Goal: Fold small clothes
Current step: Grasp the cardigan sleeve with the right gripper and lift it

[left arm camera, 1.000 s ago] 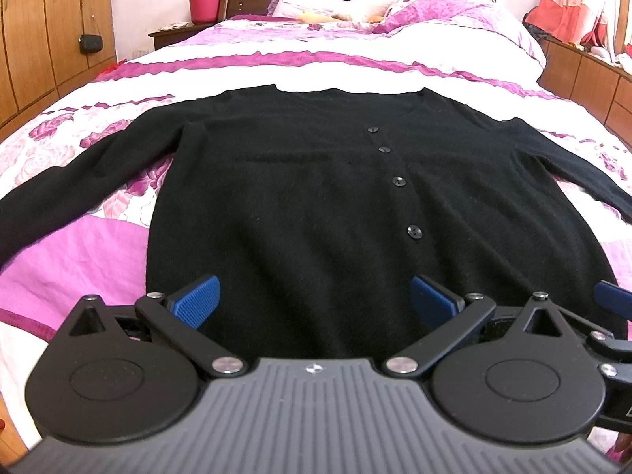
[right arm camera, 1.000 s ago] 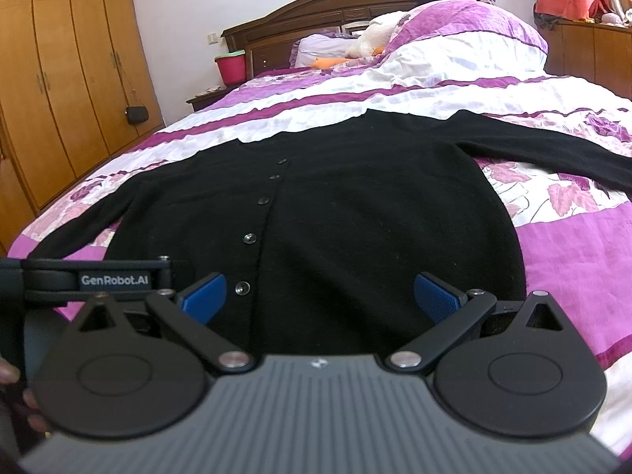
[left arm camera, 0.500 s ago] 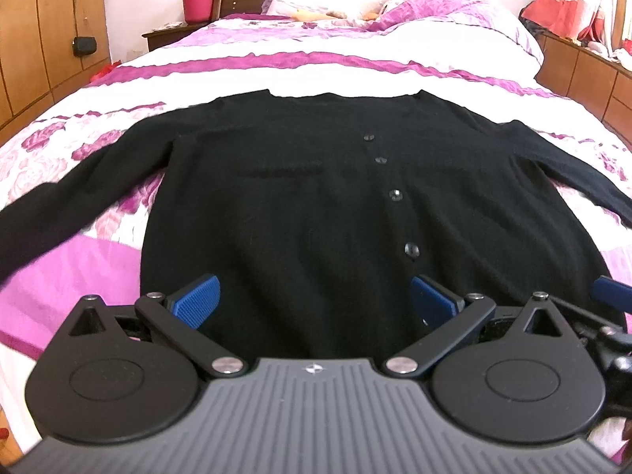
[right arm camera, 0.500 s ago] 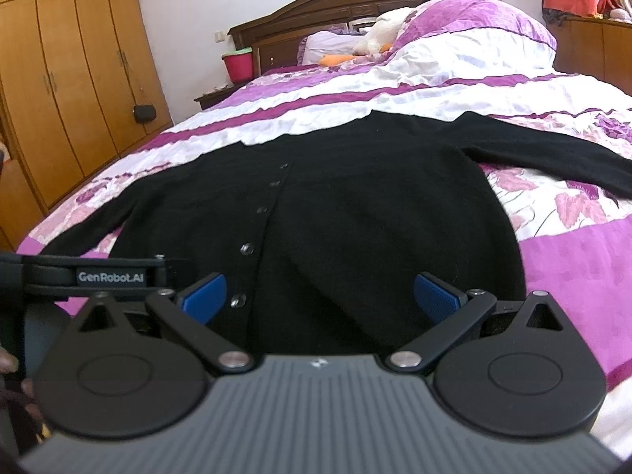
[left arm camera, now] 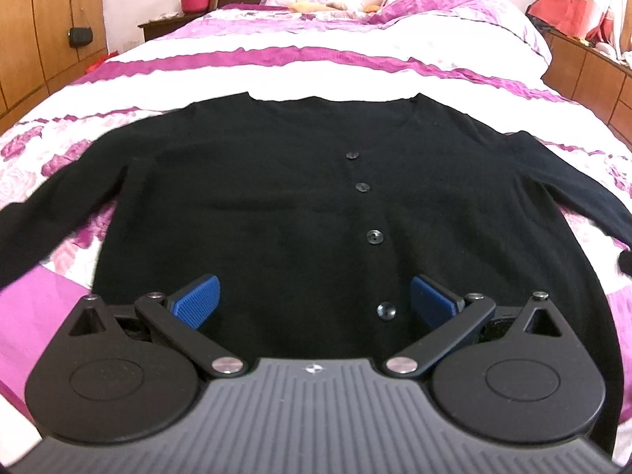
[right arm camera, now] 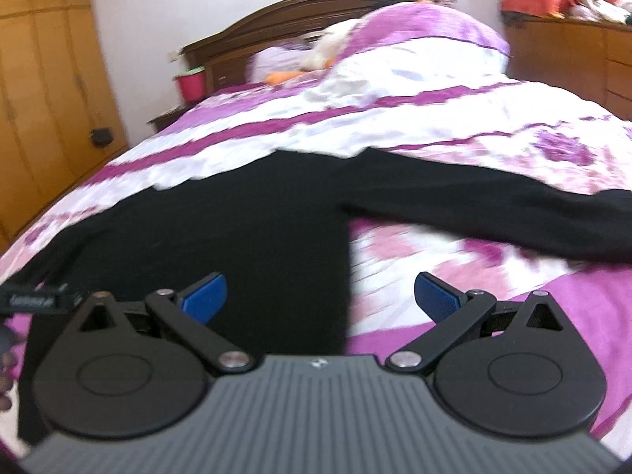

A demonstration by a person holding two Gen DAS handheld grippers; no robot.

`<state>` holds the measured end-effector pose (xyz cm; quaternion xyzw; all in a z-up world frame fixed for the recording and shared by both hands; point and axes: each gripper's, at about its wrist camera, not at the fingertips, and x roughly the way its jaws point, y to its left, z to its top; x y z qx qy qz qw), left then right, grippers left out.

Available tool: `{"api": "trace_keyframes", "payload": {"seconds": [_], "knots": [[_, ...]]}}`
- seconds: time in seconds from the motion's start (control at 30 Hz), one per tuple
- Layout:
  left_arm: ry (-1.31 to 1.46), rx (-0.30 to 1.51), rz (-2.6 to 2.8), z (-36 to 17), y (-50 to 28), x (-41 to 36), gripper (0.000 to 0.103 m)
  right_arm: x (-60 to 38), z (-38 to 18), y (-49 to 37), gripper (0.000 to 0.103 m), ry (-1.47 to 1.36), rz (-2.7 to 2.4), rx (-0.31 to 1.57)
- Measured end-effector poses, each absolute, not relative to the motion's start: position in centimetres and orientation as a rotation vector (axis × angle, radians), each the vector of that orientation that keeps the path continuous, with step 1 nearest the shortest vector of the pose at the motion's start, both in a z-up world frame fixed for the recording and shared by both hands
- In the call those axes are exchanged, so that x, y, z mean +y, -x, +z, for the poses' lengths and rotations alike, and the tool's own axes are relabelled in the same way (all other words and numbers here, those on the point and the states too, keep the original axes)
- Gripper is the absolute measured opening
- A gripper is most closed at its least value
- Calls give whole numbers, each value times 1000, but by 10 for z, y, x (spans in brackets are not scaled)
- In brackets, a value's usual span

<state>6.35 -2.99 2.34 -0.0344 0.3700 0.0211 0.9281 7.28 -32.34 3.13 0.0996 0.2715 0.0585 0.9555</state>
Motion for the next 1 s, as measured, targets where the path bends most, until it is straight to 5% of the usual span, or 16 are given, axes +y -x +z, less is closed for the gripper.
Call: {"api": "trace_keyframes", "payload": {"seconds": [0.57,1.0], "knots": [[35,844,69,-18,-84,-46,103,-492,23,-100,103,-240,-256,523],[11,844,82,-25,-86,-49,103,-522,-32,-135,103,-384,-265,608]]}}
